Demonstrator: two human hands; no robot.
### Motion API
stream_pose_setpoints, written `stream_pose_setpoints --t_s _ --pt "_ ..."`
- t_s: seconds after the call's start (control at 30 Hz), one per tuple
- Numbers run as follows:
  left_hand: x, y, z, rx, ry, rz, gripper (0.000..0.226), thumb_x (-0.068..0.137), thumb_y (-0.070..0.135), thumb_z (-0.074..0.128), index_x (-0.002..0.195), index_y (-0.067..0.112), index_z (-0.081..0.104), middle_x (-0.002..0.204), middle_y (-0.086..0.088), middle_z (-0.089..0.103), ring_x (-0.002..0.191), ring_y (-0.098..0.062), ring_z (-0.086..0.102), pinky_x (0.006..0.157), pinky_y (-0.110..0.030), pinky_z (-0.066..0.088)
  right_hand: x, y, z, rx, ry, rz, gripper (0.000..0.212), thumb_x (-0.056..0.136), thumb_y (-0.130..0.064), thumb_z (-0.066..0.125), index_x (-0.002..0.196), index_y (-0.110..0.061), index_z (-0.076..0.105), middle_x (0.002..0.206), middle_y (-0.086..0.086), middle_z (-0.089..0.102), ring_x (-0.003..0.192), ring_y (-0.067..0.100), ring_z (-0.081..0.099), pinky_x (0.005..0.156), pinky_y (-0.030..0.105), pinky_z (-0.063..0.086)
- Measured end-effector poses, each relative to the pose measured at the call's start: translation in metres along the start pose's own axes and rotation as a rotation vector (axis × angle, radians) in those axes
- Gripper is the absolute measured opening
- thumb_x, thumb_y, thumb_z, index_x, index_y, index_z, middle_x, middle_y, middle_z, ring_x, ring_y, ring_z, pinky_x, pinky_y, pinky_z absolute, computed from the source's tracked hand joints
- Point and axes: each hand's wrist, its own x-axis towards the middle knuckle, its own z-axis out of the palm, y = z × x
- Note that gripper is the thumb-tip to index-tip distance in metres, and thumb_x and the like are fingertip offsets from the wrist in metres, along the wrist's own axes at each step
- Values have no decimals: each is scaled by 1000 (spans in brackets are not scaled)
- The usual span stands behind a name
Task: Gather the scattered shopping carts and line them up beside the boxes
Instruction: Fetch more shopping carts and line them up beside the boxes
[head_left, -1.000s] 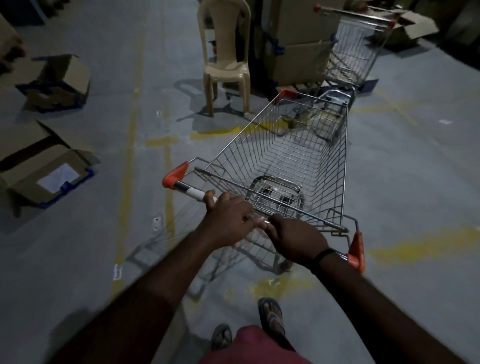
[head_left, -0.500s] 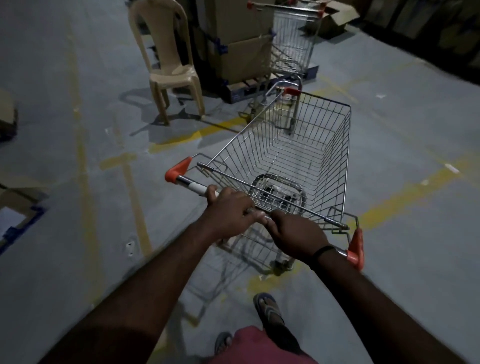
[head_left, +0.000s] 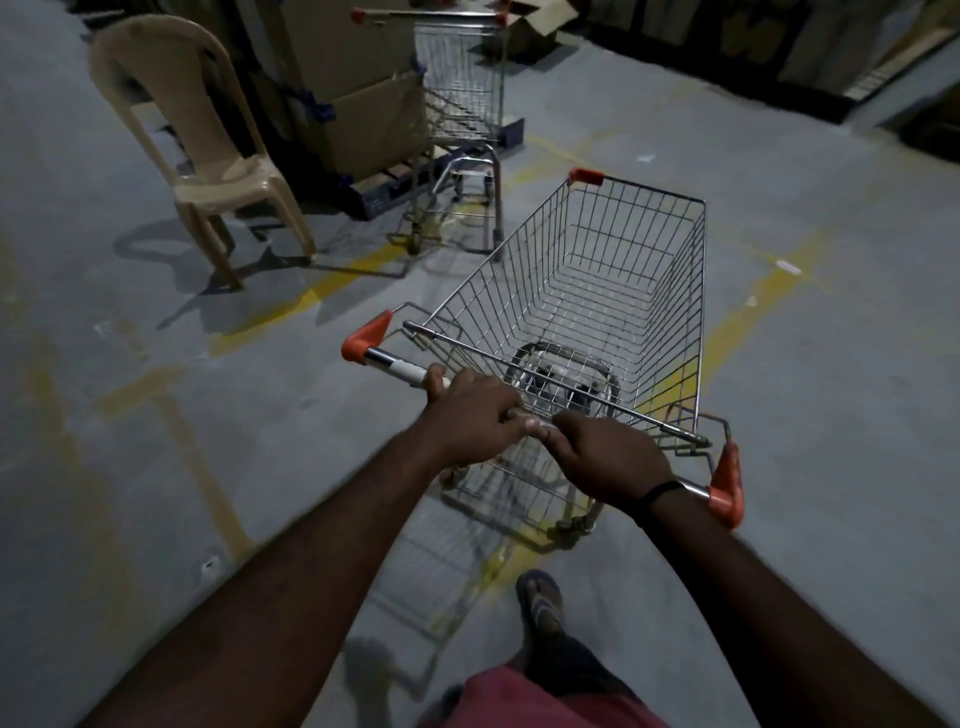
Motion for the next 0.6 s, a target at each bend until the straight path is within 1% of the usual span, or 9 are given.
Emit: stream_pose_setpoints --t_s 0.07,0.1,0.13,0.2,0.23,0.33,0.43,0.53,0.6 --pt "13 8 -1 21 -22 29 30 94 68 43 91 39 50 107 11 52 125 -24 42 112 -60 9 2 12 -2 25 -5 39 58 94 -78 14 90 -32 50 74 -7 59 70 18 60 63 35 51" --pt "20 12 -1 29 -33 42 31 93 69 42 91 39 50 106 11 51 125 -24 42 113 -61 9 3 18 -3 39 -8 59 59 93 -79 14 88 -32 51 74 -6 60 71 18 60 65 37 52" --pt "28 16 -1 36 -44 57 34 92 70 41 94 38 54 107 10 52 126 -24 42 113 -62 9 4 24 -5 49 -9 77 59 92 -79 15 87 -32 50 74 -6 60 71 18 60 66 37 53" --pt "44 24 -3 53 -61 94 45 91 72 40 105 36 62 115 9 58 127 -24 42 112 -62 9 6 36 -11 63 -8 102 56 94 -76 20 84 -30 49 72 -6 57 72 20 60 65 36 51" --pt "53 27 -4 65 -65 113 46 91 72 40 108 35 63 116 9 60 126 -24 43 112 -61 10 7 42 -14 70 -6 112 54 95 -75 22 83 -30 48 72 -6 56 73 22 60 64 35 49" --pt "80 40 -7 107 -73 174 44 92 71 41 97 32 62 103 11 58 119 -21 47 110 -57 16 13 63 -20 91 1 148 51 95 -74 24 80 -30 46 73 -6 56 78 24 62 63 34 45" --pt "111 56 -10 123 -90 225 48 91 73 41 96 31 64 92 14 55 111 -19 51 105 -52 22 18 86 -25 114 28 201 55 93 -77 24 82 -29 49 72 -5 58 78 24 62 60 33 40" --pt "143 73 -9 139 -128 263 56 85 79 36 95 32 65 91 12 61 105 -18 53 99 -49 25 22 113 -31 136 47 231 56 92 -78 24 84 -30 51 76 -4 63 78 23 63 63 34 45" --pt "164 87 -7 149 -144 288 56 85 79 38 95 31 66 91 10 64 103 -18 54 97 -47 26 24 133 -36 149 57 251 58 90 -80 22 85 -30 52 77 -4 63 78 22 63 65 35 49"
